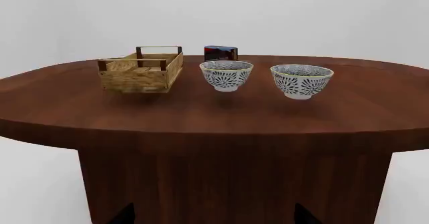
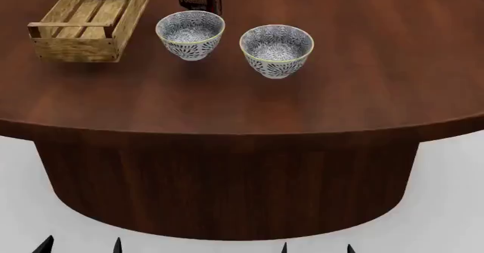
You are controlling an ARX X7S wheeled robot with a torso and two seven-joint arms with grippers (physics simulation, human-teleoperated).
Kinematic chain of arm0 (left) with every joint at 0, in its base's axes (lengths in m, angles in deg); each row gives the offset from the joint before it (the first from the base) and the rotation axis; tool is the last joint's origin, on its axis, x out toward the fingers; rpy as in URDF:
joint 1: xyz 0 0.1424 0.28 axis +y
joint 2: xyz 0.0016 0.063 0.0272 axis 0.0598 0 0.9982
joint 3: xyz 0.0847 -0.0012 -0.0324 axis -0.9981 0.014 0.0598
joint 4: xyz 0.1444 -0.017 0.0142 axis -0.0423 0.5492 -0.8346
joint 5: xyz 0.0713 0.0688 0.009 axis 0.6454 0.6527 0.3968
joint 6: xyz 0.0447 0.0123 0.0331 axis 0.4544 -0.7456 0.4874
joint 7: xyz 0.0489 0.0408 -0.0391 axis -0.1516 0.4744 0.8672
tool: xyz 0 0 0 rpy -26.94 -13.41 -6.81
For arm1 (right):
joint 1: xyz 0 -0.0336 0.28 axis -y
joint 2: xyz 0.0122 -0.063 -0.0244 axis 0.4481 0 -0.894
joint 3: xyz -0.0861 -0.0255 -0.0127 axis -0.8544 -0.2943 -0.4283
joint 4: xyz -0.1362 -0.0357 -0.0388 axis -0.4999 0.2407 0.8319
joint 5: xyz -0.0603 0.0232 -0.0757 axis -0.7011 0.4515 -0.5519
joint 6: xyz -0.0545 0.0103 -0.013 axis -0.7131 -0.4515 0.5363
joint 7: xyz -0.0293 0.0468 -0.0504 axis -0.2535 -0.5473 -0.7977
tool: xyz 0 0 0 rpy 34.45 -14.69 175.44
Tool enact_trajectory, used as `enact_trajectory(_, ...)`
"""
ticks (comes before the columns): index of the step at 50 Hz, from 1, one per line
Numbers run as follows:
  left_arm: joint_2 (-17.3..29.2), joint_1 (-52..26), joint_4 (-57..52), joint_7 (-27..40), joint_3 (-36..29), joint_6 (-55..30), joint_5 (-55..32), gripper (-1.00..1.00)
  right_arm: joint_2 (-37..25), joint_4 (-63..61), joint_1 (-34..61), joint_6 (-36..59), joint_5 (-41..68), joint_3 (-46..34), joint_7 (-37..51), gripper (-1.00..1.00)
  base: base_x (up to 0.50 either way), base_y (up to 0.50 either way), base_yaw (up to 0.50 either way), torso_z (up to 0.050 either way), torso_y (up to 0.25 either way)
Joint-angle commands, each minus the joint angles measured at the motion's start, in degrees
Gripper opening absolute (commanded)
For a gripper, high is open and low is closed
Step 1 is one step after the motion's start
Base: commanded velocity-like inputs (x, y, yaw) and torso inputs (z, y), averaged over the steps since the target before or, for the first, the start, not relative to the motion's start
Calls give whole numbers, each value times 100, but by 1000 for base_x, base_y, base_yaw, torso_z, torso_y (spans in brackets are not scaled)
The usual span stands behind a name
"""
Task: Stack the left bowl on the right bowl and place them in the tray.
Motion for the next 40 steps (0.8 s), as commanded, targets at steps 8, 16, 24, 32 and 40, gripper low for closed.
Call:
enact_trajectory(8,299,101,-61,94,-299,182,-382,100,-207,172,74,-174,185,-288,246,100,0,0,0,10,0)
enact_trajectory(16,402,118,-315,88,-288,-16,-696,100,-319,-173,-5,-110,316,-394,336,100,0,0,0,50,0)
enact_trajectory(24,571,-174,-1692,387,-227,-1206,-884,100,-508,-2138,213,1504,259,-444,531,100,0,0,0,50,0)
enact_trajectory(32,724,-650,-2548,673,-222,-2175,-909,100,-699,-3001,840,2648,416,-316,565,100,0,0,0,50,0)
enact_trajectory(40,824,-1162,-2657,730,-177,-2601,-1017,100,-847,-3656,1349,3608,600,-303,539,100,0,0,0,50,0)
